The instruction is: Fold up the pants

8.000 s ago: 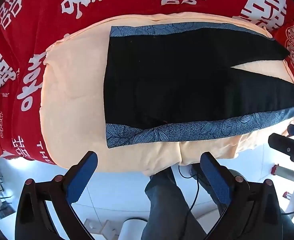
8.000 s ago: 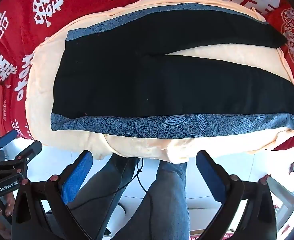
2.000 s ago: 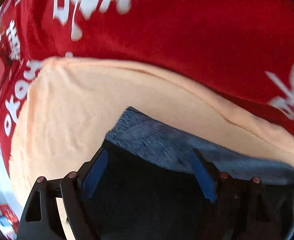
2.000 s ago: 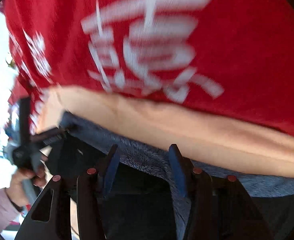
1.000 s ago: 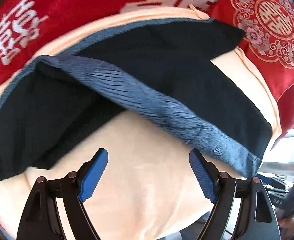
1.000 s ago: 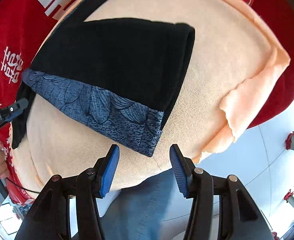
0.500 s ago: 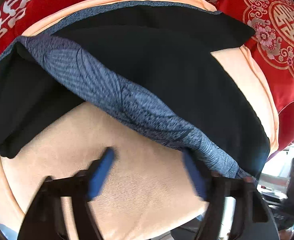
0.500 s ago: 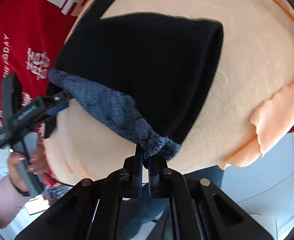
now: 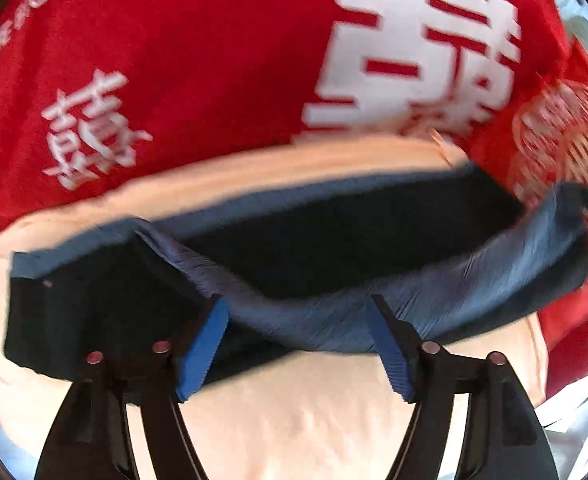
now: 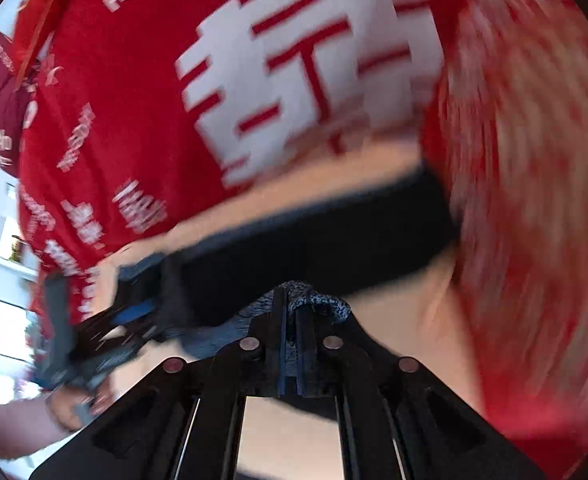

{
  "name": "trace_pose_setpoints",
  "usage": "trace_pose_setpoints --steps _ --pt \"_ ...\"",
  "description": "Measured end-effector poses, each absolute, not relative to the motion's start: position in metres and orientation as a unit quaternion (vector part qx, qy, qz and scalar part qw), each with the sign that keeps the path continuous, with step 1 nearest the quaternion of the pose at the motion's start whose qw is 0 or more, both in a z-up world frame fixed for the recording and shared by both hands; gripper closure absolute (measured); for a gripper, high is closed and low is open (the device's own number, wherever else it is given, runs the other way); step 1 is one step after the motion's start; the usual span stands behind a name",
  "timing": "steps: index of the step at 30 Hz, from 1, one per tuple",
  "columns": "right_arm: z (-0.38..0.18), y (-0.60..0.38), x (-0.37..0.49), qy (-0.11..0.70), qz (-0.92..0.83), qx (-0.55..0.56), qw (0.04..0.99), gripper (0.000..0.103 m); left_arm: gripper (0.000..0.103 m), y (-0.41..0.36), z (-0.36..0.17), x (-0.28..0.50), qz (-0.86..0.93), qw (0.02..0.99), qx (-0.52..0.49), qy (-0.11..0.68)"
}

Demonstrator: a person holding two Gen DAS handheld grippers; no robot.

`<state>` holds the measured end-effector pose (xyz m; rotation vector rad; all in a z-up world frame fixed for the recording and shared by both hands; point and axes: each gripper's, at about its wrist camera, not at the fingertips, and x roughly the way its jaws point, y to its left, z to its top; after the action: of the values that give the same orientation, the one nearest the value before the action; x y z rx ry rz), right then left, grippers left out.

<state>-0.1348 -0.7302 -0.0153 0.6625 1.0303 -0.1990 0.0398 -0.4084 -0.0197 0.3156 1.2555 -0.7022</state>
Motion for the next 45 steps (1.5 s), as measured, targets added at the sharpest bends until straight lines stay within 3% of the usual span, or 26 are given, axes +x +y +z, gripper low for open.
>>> trace_pose_setpoints --steps 5,7,8,9,11,12,15,19,24,32,38,40,41,45 --pt "-0.056 -0.791 -0.072 0.528 -0.174 0.255 0.791 0.097 0.030 -0.431 -0.061 0.064 -0.259 0.749 0.150 0.591" --pt "-0.069 -0.800 -0.064 0.543 -0.183 0.255 0.779 0.079 0.030 -0.435 -0.088 0.069 -0.231 0.747 0.177 0.597" --pt "-0.070 -0.804 -0.063 0.541 -0.183 0.257 0.780 0.048 0.030 -0.439 -0.099 0.071 -0.219 0.743 0.186 0.604" --pt "-0.067 -0.803 -0.061 0.529 -0.170 0.261 0.789 0.037 0.030 -0.439 -0.108 0.074 -0.210 0.739 0.184 0.613" --pt "-0.054 -0.793 -0.056 0.518 -0.167 0.232 0.806 0.025 0.030 -0.437 -0.114 0.075 -0.203 0.738 0.173 0.620" --pt "-0.045 -0.787 -0.055 0.512 -0.171 0.209 0.815 0.024 0.030 -0.436 -0.114 0.076 -0.199 0.738 0.171 0.621" --pt "-0.032 -0.779 -0.060 0.494 -0.130 0.249 0.823 0.024 0.030 -0.425 -0.112 0.078 -0.193 0.741 0.167 0.620" --pt "-0.075 -0.728 -0.077 0.533 -0.009 0.361 0.766 0.025 0.030 -0.399 -0.112 0.083 -0.165 0.744 0.169 0.626" --pt "-0.155 -0.633 -0.066 0.557 0.077 0.455 0.690 0.042 0.030 -0.346 -0.117 0.095 -0.109 0.744 0.146 0.642" --pt "-0.208 -0.510 -0.014 0.552 0.151 0.479 0.666 0.045 0.030 -0.277 -0.134 0.119 -0.073 0.748 0.137 0.645" --pt "-0.210 -0.501 0.000 0.525 0.110 0.525 0.660 0.046 0.030 -0.275 -0.137 0.122 -0.119 0.745 0.157 0.637" --pt "-0.198 -0.502 0.003 0.523 0.085 0.516 0.673 0.086 0.030 -0.279 -0.132 0.121 -0.138 0.745 0.159 0.633" --pt "-0.188 -0.500 0.001 0.516 0.086 0.512 0.681 0.094 0.030 -0.280 -0.131 0.121 -0.146 0.745 0.159 0.631" --pt "-0.183 -0.478 -0.014 0.555 0.071 0.442 0.701 0.094 0.030 -0.285 -0.150 0.102 -0.172 0.724 0.197 0.638"
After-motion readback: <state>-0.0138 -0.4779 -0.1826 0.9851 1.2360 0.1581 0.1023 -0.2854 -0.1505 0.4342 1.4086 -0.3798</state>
